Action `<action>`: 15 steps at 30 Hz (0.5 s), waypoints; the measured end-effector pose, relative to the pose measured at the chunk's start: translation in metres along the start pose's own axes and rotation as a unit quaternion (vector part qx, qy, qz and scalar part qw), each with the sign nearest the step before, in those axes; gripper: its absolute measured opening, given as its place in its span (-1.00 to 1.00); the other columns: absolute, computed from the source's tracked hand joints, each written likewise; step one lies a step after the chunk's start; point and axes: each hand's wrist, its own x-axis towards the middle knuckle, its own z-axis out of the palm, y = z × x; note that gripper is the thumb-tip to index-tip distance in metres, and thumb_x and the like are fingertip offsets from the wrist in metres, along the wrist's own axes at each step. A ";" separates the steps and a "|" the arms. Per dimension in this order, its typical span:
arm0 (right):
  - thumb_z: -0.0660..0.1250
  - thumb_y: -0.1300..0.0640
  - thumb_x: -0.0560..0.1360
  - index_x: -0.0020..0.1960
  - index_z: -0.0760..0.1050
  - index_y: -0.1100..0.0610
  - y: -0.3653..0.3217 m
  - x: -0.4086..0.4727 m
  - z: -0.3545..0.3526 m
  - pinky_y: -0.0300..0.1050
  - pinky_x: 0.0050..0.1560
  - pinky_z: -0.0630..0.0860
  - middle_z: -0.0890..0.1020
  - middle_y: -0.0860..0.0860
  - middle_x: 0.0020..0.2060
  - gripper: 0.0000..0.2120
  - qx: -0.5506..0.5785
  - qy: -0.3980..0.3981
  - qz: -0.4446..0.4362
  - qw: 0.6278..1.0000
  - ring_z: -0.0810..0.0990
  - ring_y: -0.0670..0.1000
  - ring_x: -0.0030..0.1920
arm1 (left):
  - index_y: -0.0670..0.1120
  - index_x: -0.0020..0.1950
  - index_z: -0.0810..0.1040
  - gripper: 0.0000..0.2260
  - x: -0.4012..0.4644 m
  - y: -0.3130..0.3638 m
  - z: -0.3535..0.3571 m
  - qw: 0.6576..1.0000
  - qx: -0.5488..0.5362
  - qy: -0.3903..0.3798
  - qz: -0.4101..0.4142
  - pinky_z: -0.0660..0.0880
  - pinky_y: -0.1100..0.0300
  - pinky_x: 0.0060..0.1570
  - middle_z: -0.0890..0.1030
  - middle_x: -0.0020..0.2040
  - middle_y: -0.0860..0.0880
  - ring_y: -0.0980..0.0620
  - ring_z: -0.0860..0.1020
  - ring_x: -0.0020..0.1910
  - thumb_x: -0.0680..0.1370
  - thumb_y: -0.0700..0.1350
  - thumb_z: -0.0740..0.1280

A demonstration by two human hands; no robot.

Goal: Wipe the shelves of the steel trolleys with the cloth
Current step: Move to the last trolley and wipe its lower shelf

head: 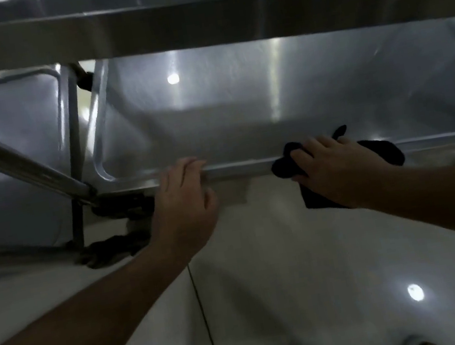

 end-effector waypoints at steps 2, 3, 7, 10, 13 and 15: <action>-0.03 -0.22 0.66 0.34 0.39 0.12 -0.011 -0.002 -0.012 0.13 0.02 0.55 0.53 0.13 0.16 -0.49 0.066 -0.043 0.042 0.996 0.56 0.20 0.13 | -0.23 0.40 0.51 -0.56 -0.019 0.024 0.008 1.000 -0.019 -0.025 0.003 0.37 -0.09 0.43 0.52 0.35 -0.22 -0.24 0.47 0.35 0.51 -0.21 0.36; -0.01 -0.22 0.67 0.34 0.40 0.11 -0.017 -0.006 -0.016 0.13 0.03 0.54 0.53 0.13 0.17 -0.51 0.131 -0.068 0.067 0.987 0.55 0.21 0.14 | -0.22 0.43 0.49 -0.54 -0.029 0.038 0.011 0.998 -0.035 -0.049 -0.009 0.34 -0.06 0.45 0.50 0.38 -0.21 -0.22 0.44 0.38 0.52 -0.21 0.36; 0.05 -0.21 0.71 0.22 0.44 0.07 -0.052 -0.039 -0.033 -0.06 -0.17 0.38 0.57 0.04 0.02 -0.61 0.420 -0.175 0.208 0.866 0.55 0.04 -0.08 | -0.08 0.56 0.37 -0.59 -0.072 0.086 0.007 0.957 -0.167 -0.157 -0.179 0.23 0.17 0.42 0.40 0.48 -0.07 -0.05 0.34 0.45 0.70 -0.06 0.22; 0.01 -0.26 0.70 0.36 0.41 0.04 -0.084 -0.083 -0.056 -0.10 -0.15 0.41 0.57 -0.05 0.02 -0.52 0.547 -0.252 0.306 0.738 0.56 -0.07 -0.06 | -0.02 0.50 0.45 -0.65 -0.114 0.108 -0.019 0.902 -0.229 -0.264 -0.254 0.22 0.37 0.36 0.48 0.43 -0.02 0.08 0.41 0.38 0.76 0.03 0.13; 0.02 -0.29 0.69 0.43 0.39 0.04 -0.112 -0.122 -0.097 -0.01 0.05 0.54 0.59 0.01 0.08 -0.48 0.599 -0.271 0.361 0.661 0.60 0.02 0.01 | 0.13 0.28 0.53 -0.75 -0.159 0.134 -0.066 0.816 -0.344 -0.319 -0.338 0.25 0.66 0.06 0.58 0.17 0.19 0.23 0.48 0.16 0.75 0.14 0.12; 0.04 -0.28 0.69 0.42 0.40 0.04 -0.127 -0.141 -0.132 0.14 0.22 0.56 0.61 0.06 0.12 -0.49 0.623 -0.265 0.392 0.623 0.62 0.12 0.07 | 0.24 0.29 0.54 -0.66 -0.181 0.155 -0.105 0.745 -0.424 -0.323 -0.402 0.35 0.42 0.34 0.60 0.25 0.24 0.20 0.52 0.27 0.65 0.34 0.16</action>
